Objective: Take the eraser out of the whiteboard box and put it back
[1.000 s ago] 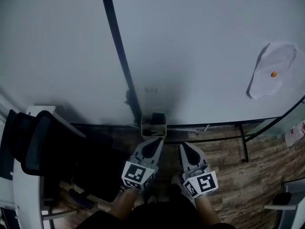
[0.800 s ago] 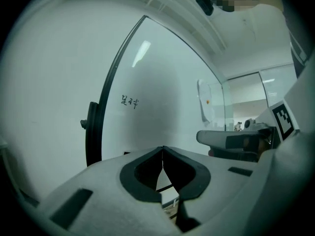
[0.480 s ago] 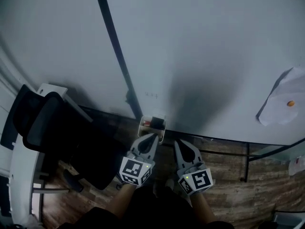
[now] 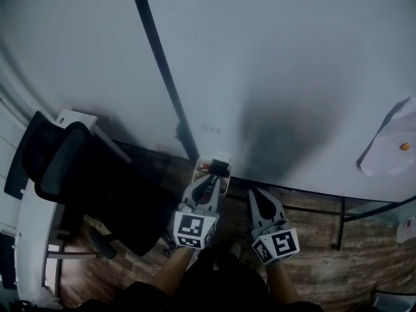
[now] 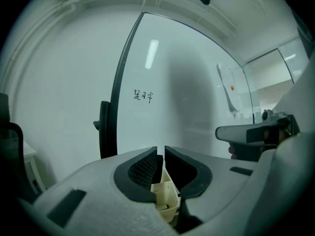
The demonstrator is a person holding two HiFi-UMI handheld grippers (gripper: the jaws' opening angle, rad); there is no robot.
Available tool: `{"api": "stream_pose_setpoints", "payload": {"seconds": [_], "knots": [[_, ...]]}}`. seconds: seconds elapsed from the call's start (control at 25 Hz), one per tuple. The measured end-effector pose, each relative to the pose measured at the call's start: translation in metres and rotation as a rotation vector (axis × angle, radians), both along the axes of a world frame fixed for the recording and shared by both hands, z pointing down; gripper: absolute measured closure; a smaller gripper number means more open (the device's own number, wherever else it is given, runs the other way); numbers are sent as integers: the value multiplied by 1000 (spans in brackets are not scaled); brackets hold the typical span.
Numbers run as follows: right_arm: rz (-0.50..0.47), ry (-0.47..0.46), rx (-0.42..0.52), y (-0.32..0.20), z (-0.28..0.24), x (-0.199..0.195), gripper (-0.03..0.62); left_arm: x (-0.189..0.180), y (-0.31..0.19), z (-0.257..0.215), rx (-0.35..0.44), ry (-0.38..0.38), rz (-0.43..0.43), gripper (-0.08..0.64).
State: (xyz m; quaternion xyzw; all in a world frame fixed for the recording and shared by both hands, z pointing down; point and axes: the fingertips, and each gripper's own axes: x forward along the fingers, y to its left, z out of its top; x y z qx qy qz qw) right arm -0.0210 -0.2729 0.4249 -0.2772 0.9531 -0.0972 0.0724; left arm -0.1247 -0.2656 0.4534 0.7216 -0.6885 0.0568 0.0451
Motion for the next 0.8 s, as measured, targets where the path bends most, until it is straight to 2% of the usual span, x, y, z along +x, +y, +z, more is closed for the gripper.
{"api": "stream_pose_setpoints", "payload": {"seconds": [0.04, 0.16, 0.32, 0.52, 0.8], "knots": [[3, -3, -5, -1, 1, 1, 589, -1, -4, 3, -10, -9, -11, 525], [4, -4, -15, 0, 4, 2, 589, -6, -20, 17, -61, -40, -53, 400], [7, -2, -25, 2, 7, 4, 589, -18, -38, 39, -147, -98, -139, 331], [9, -5, -34, 2, 10, 5, 589, -19, -55, 62, -249, -117, -167, 283], [27, -8, -38, -1, 10, 9, 589, -19, -64, 71, -296, -140, -188, 270]]}}
